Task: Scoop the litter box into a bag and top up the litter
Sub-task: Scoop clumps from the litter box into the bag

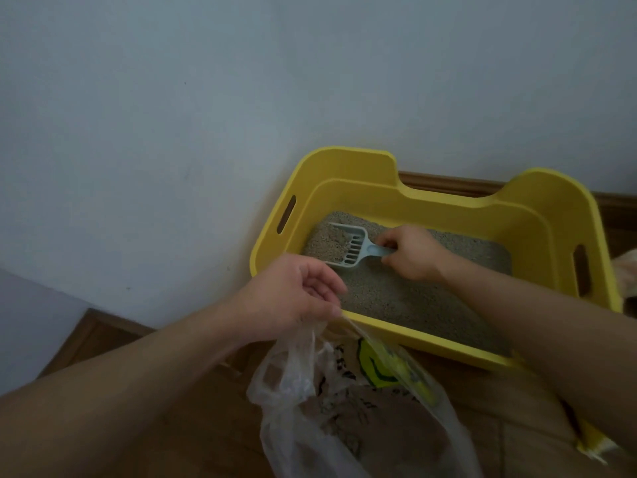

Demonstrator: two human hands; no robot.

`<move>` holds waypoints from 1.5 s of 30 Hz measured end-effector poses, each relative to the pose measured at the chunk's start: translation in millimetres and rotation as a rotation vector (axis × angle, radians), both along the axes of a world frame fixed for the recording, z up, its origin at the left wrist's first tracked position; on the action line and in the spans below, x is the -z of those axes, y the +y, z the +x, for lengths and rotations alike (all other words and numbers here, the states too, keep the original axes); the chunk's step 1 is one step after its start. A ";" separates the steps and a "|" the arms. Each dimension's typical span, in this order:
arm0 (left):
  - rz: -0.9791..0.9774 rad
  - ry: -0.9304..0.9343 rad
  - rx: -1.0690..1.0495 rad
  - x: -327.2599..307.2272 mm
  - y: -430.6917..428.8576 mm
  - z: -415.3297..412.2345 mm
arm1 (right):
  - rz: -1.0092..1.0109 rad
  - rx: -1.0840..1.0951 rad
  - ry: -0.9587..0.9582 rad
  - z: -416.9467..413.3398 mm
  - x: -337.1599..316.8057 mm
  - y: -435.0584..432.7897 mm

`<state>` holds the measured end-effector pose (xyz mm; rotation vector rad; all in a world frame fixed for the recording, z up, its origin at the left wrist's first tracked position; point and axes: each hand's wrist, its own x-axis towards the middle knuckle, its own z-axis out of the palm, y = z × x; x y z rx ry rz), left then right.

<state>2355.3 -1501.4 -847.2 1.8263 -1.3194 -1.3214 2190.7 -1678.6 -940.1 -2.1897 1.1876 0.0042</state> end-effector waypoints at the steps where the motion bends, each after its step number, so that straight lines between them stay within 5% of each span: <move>1: -0.001 -0.008 0.002 -0.7 0.3 -0.4 | -0.002 -0.004 -0.002 -5.6 -4.2 0.4; 29: -0.042 -0.217 -0.016 -12.7 23.4 -8.3 | -0.022 0.092 0.017 -115.9 -82.5 39.3; 45: -0.048 -0.306 -0.008 -16.0 31.7 -16.8 | 0.053 -0.132 -0.056 -150.7 -123.3 82.1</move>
